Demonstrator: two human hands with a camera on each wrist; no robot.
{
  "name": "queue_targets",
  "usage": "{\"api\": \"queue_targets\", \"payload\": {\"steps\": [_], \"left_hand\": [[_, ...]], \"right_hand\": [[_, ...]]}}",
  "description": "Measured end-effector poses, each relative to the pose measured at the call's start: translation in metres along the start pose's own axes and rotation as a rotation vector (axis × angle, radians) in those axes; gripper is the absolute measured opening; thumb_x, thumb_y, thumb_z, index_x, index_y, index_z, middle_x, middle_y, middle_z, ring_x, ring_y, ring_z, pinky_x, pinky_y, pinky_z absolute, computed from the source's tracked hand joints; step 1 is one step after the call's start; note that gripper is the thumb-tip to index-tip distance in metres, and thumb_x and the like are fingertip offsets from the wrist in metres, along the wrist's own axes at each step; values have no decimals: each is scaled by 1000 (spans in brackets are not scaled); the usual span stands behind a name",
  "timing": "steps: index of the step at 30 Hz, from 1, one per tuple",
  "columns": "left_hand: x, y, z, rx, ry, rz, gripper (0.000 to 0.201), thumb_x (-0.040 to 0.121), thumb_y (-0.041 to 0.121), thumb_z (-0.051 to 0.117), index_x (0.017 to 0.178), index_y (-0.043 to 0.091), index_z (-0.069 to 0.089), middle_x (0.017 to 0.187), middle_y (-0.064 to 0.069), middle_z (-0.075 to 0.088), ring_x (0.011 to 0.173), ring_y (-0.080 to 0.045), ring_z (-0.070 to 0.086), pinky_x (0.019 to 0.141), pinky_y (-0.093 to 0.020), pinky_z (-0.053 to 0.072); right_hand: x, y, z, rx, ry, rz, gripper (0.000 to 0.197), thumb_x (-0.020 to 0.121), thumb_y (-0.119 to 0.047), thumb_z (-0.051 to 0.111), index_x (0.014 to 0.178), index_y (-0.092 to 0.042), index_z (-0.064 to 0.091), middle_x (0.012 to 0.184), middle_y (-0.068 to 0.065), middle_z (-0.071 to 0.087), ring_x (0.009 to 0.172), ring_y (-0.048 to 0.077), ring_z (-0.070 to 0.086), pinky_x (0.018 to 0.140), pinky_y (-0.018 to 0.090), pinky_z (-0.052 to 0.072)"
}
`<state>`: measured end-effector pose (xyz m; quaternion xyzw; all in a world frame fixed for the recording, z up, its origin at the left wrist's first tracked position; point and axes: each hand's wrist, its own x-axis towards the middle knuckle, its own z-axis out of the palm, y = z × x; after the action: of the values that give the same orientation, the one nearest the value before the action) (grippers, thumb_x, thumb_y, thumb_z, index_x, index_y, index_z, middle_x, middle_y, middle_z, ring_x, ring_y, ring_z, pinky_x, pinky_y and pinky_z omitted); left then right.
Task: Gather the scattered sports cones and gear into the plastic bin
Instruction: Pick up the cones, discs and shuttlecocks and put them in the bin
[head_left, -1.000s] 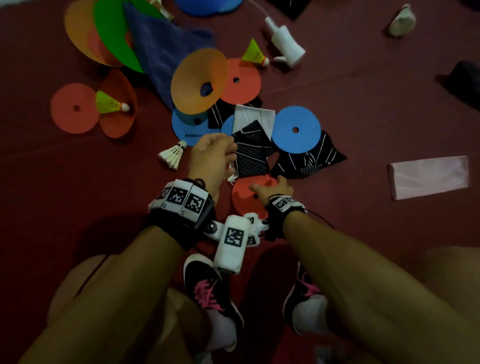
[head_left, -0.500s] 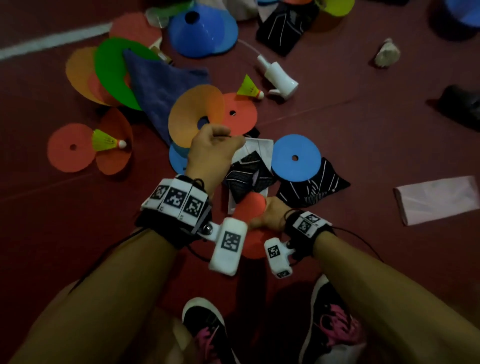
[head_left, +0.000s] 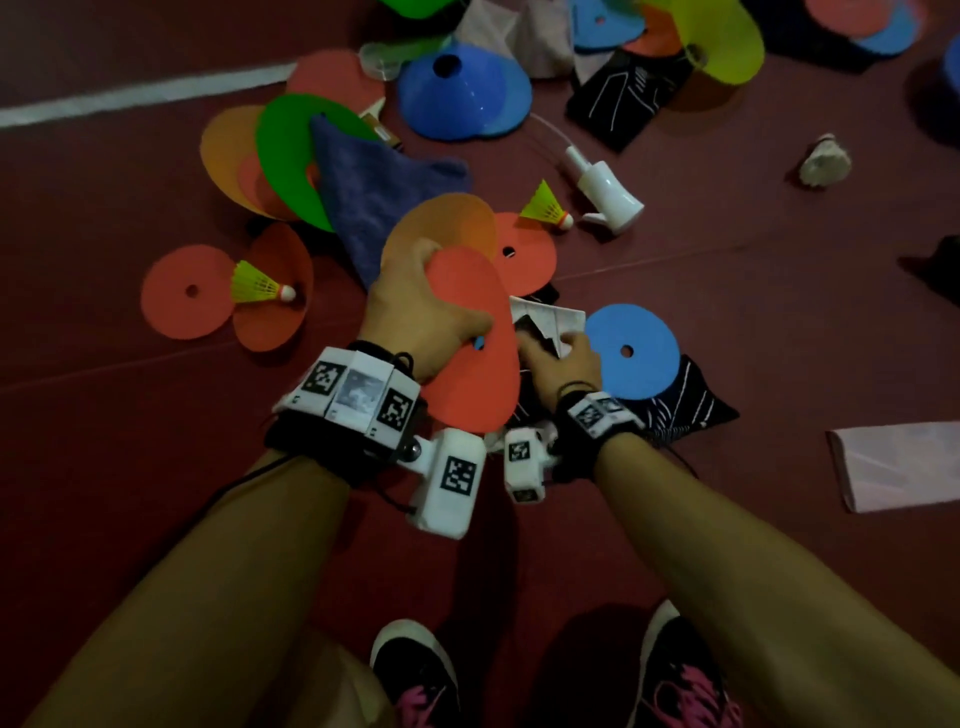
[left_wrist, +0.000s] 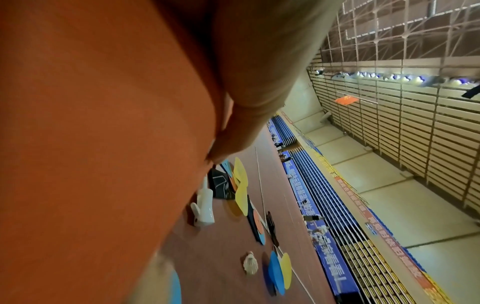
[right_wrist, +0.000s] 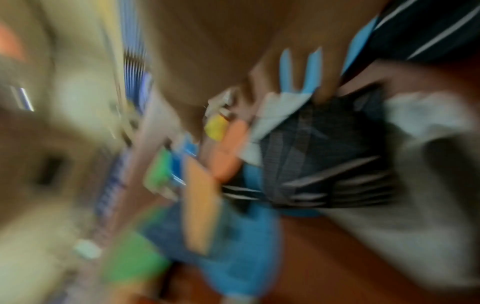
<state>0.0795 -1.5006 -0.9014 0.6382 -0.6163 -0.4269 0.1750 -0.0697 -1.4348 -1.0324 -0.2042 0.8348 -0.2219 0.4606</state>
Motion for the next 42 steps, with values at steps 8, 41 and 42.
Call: {"api": "queue_targets", "payload": {"steps": [8,41,42], "left_hand": [[-5,-5,3,90,-4,108,63,66,25,84,122,18,55,112,0,60,95,-19,58,78,-28,48],[-245,556,-274,19,-41,150,35,74,28,73,103,12,63,91,-5,61,85,-25,59,71,-26,40],[-256,578,-280,-1,-67,167,35,69,32,71,98,13,64,86,-4,62,81,-26,60,69,-27,42]], "right_hand": [[17,38,26,-402,43,11,48,78,-29,77,115,-18,48,134,17,35,93,36,53,82,42,49],[-516,-345,-514,603,68,-223,19,84,-2,67,73,-16,59,72,6,61,60,16,60,61,29,51],[-536,-349,-530,566,103,-232,20,85,-4,63,73,-19,57,75,1,59,63,11,56,63,28,48]]}}
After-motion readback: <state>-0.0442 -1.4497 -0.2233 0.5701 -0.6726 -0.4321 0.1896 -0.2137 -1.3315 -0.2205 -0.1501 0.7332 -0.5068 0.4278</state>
